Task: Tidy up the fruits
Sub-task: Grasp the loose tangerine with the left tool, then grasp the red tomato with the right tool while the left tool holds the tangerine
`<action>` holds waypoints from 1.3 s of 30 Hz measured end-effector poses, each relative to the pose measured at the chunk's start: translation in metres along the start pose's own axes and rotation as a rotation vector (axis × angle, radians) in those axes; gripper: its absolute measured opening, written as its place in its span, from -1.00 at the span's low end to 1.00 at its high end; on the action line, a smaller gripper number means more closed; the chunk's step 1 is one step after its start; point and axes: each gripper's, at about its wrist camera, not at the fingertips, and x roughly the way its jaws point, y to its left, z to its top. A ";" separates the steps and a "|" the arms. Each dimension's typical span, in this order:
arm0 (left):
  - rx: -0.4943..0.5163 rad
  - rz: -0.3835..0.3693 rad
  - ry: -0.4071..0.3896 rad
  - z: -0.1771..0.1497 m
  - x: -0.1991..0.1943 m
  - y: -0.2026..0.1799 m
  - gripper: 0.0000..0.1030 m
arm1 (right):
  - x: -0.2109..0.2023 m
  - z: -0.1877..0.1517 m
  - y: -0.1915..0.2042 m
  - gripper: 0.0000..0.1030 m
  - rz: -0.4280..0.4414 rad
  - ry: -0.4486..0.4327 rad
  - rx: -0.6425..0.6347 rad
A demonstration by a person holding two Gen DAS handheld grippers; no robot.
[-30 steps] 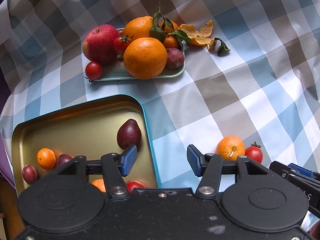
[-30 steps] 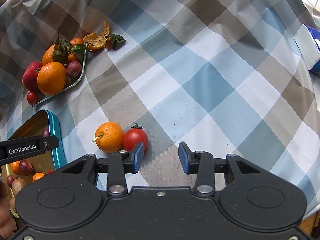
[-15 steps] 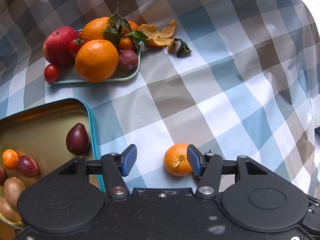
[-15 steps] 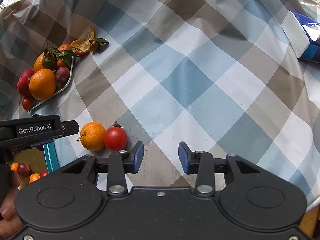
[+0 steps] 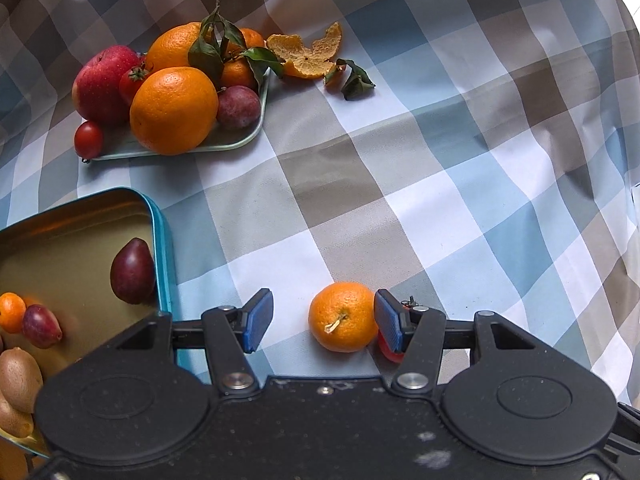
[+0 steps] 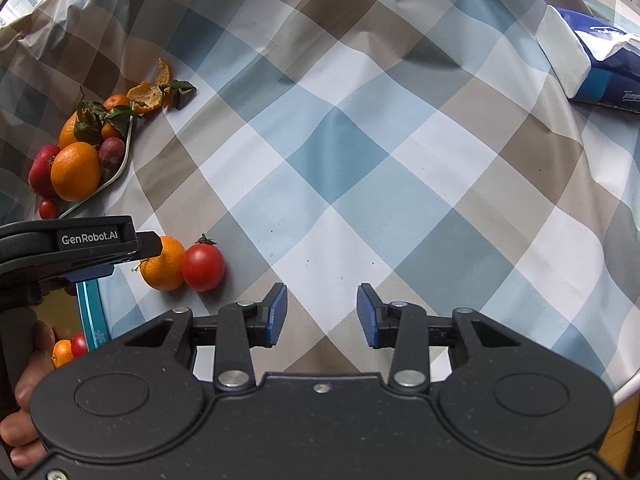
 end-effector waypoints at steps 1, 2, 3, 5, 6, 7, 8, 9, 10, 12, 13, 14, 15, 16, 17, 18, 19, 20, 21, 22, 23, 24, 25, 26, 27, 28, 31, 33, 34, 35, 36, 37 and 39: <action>0.002 0.002 0.001 0.000 0.001 -0.001 0.11 | 0.000 0.000 -0.001 -0.07 0.000 -0.001 0.000; 0.005 0.007 0.001 0.001 0.002 -0.002 0.11 | 0.000 -0.001 -0.002 -0.07 0.000 -0.002 -0.001; 0.009 0.014 0.000 0.001 0.002 -0.002 0.11 | 0.000 -0.001 -0.003 -0.07 -0.001 -0.001 0.000; 0.016 0.025 0.001 0.001 0.004 -0.004 0.11 | 0.001 -0.001 -0.005 -0.07 -0.002 0.001 0.009; 0.018 0.026 0.003 0.001 0.005 -0.004 0.11 | 0.001 -0.001 -0.006 -0.07 -0.003 0.003 0.012; 0.016 0.022 0.003 0.001 0.005 -0.003 0.12 | 0.002 -0.001 -0.007 -0.07 -0.003 0.006 0.015; 0.012 0.017 0.005 0.002 0.006 -0.003 0.12 | 0.002 -0.001 -0.007 -0.07 -0.003 0.006 0.018; 0.007 0.013 0.007 0.002 0.007 -0.002 0.12 | 0.003 -0.001 -0.007 -0.07 -0.003 0.006 0.019; 0.000 0.008 0.009 0.003 0.008 -0.002 0.13 | 0.003 -0.001 -0.007 -0.07 -0.003 0.006 0.017; -0.007 0.006 0.017 0.004 0.011 -0.002 0.13 | 0.003 -0.001 -0.006 -0.07 -0.005 0.006 0.011; -0.008 0.007 0.026 0.004 0.013 -0.002 0.13 | 0.003 -0.002 -0.006 -0.07 -0.007 0.006 0.009; -0.010 0.002 0.030 0.004 0.015 -0.003 0.14 | 0.004 -0.002 -0.005 -0.07 -0.008 0.007 0.007; -0.012 -0.002 0.039 0.005 0.018 -0.003 0.14 | 0.004 -0.002 -0.005 -0.07 -0.009 0.008 0.006; -0.013 0.000 0.047 0.005 0.020 -0.003 0.13 | 0.005 -0.003 -0.005 -0.07 -0.011 0.009 0.006; -0.013 0.000 0.048 0.005 0.021 -0.003 0.14 | 0.005 -0.003 -0.005 -0.07 -0.013 0.010 0.005; -0.014 -0.002 0.046 0.005 0.021 -0.003 0.14 | 0.006 -0.003 -0.004 -0.07 -0.015 0.010 0.003; -0.015 -0.007 0.043 0.005 0.021 -0.002 0.13 | 0.006 -0.004 -0.004 -0.07 -0.017 0.010 0.001; -0.015 -0.011 0.039 0.005 0.021 -0.002 0.05 | 0.007 -0.004 -0.003 -0.07 -0.019 0.010 -0.001; -0.018 -0.022 0.032 0.005 0.020 -0.001 -0.01 | 0.007 -0.005 -0.003 -0.07 -0.021 0.011 -0.003; -0.028 -0.045 0.025 0.005 0.019 0.002 -0.15 | 0.008 -0.005 -0.002 -0.07 -0.022 0.012 -0.005; -0.037 -0.048 0.027 0.005 0.018 0.003 -0.17 | 0.008 -0.006 -0.001 -0.07 -0.022 0.013 -0.008; -0.045 -0.037 0.023 0.005 0.016 0.005 -0.18 | 0.009 -0.006 -0.001 -0.07 -0.022 0.015 -0.010; -0.049 -0.022 0.015 0.005 0.015 0.007 -0.19 | 0.010 -0.006 -0.001 -0.07 -0.022 0.016 -0.013; -0.051 -0.004 0.008 0.005 0.013 0.009 -0.20 | 0.010 -0.007 0.000 -0.07 -0.022 0.018 -0.014; -0.055 0.013 0.004 0.005 0.012 0.012 -0.20 | 0.011 -0.007 0.000 -0.07 -0.021 0.018 -0.016; -0.062 0.024 0.003 0.005 0.012 0.015 -0.20 | 0.011 -0.006 0.001 -0.07 -0.021 0.020 -0.018; -0.086 0.025 0.014 0.004 0.010 0.024 -0.20 | 0.010 -0.006 0.003 -0.07 -0.016 0.017 -0.020; -0.094 0.022 0.018 0.003 0.008 0.028 -0.20 | 0.009 -0.005 0.004 -0.07 -0.011 0.012 -0.022; -0.095 0.023 0.019 0.002 0.007 0.030 -0.20 | 0.008 -0.005 0.006 -0.07 -0.008 0.010 -0.024; -0.094 0.025 0.020 0.001 0.006 0.030 -0.20 | 0.007 -0.004 0.007 -0.07 -0.005 0.008 -0.026; -0.093 0.028 0.019 0.001 0.006 0.031 -0.20 | 0.007 -0.004 0.009 -0.07 -0.002 0.006 -0.029; -0.092 0.030 0.018 0.000 0.005 0.032 -0.20 | 0.006 -0.004 0.011 -0.07 0.001 0.005 -0.031; -0.097 0.030 0.015 -0.001 0.004 0.035 -0.20 | 0.006 -0.003 0.015 -0.07 0.005 0.003 -0.038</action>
